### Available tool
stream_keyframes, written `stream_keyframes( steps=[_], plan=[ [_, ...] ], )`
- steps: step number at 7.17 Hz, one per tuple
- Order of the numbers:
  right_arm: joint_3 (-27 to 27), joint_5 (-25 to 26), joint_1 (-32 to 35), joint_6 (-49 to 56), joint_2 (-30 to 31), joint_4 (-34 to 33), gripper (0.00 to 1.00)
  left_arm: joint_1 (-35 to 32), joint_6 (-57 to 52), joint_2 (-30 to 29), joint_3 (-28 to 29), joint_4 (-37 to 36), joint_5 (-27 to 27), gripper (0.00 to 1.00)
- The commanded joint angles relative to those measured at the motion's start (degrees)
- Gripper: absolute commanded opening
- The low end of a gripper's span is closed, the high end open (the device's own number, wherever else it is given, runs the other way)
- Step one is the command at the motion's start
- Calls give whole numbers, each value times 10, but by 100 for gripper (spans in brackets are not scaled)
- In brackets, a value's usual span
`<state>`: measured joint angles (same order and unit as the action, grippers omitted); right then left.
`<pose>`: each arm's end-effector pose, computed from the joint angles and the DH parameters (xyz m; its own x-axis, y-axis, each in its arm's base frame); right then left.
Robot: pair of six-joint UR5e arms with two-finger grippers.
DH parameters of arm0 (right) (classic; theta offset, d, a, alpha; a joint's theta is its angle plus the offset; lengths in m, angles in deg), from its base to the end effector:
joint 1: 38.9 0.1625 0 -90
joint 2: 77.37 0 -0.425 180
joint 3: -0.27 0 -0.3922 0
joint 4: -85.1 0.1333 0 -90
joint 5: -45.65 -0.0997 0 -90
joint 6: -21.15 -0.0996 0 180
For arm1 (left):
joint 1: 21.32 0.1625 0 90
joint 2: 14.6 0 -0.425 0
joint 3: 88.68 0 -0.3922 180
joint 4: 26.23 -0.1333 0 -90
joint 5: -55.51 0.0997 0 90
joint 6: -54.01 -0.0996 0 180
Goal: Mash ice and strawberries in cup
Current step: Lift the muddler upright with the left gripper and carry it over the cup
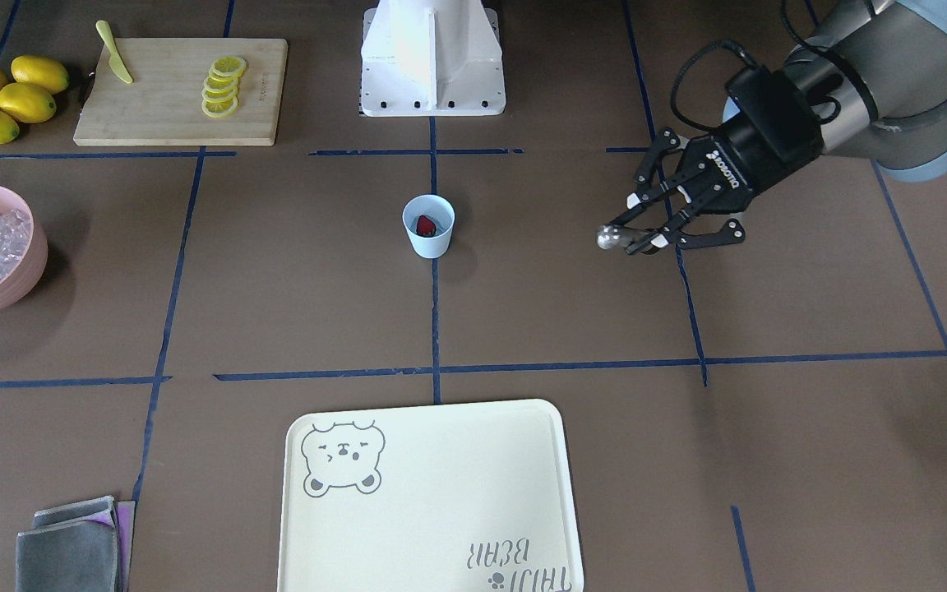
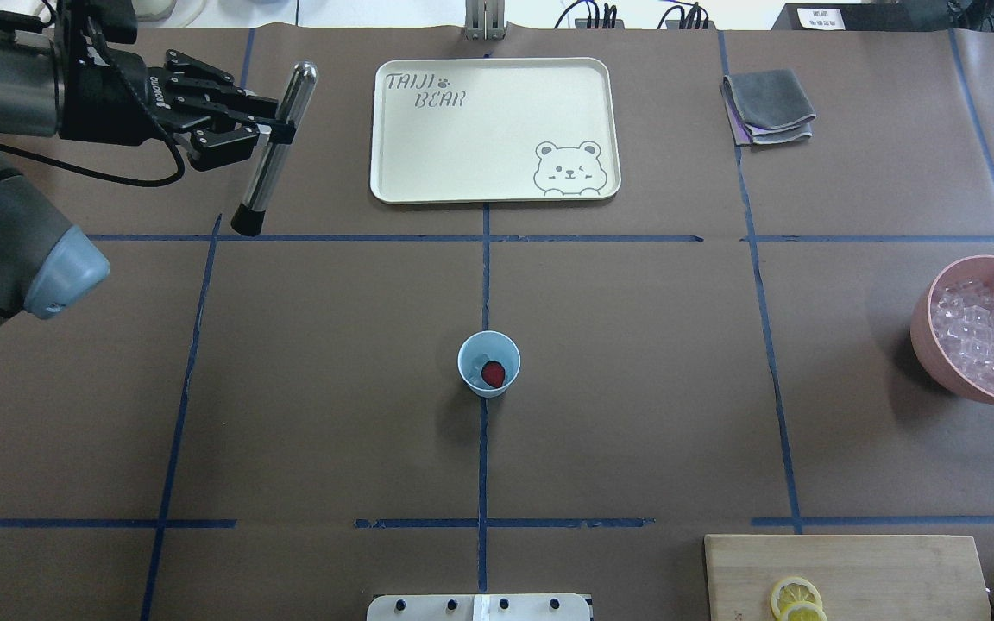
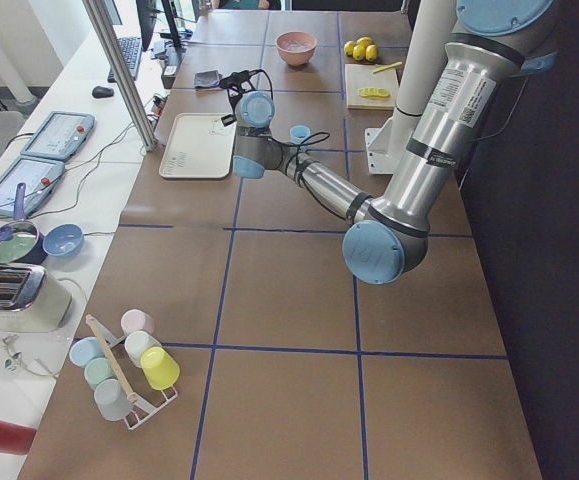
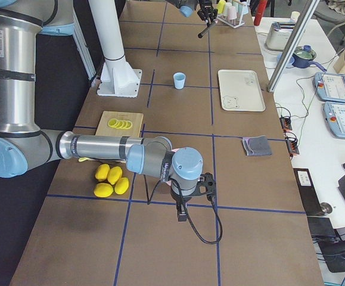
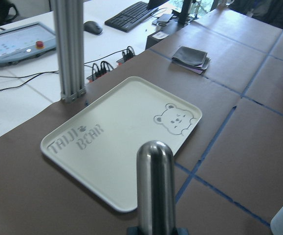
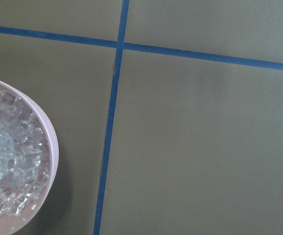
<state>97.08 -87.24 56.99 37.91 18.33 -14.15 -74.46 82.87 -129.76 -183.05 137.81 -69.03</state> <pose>0.1101 -0.4292 0.6642 0.7177 -0.1202 0.6859 0.1100 0.9922 0.0587 0.2854 -0.5088 0.2377 0.2197 0.9096 -0.3527 0.2818 0.2869 0.9156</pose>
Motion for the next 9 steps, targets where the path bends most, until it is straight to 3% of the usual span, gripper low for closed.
stream_keyframes(
  steps=[1,4,6,8,9],
  plan=[
    [0,0,0,0,0,0,100,105,0,-22,0,94,131,0],
    [-1,0,0,0,0,0,100,223,-6,-48,9,215,271,0],
    [-1,0,0,0,0,0,100,226,-21,-57,43,258,274,2],
    [0,0,0,0,1,0,100,282,-89,-67,114,347,322,2],
    [0,0,0,0,1,0,100,283,-90,-69,123,349,323,2]
  ],
)
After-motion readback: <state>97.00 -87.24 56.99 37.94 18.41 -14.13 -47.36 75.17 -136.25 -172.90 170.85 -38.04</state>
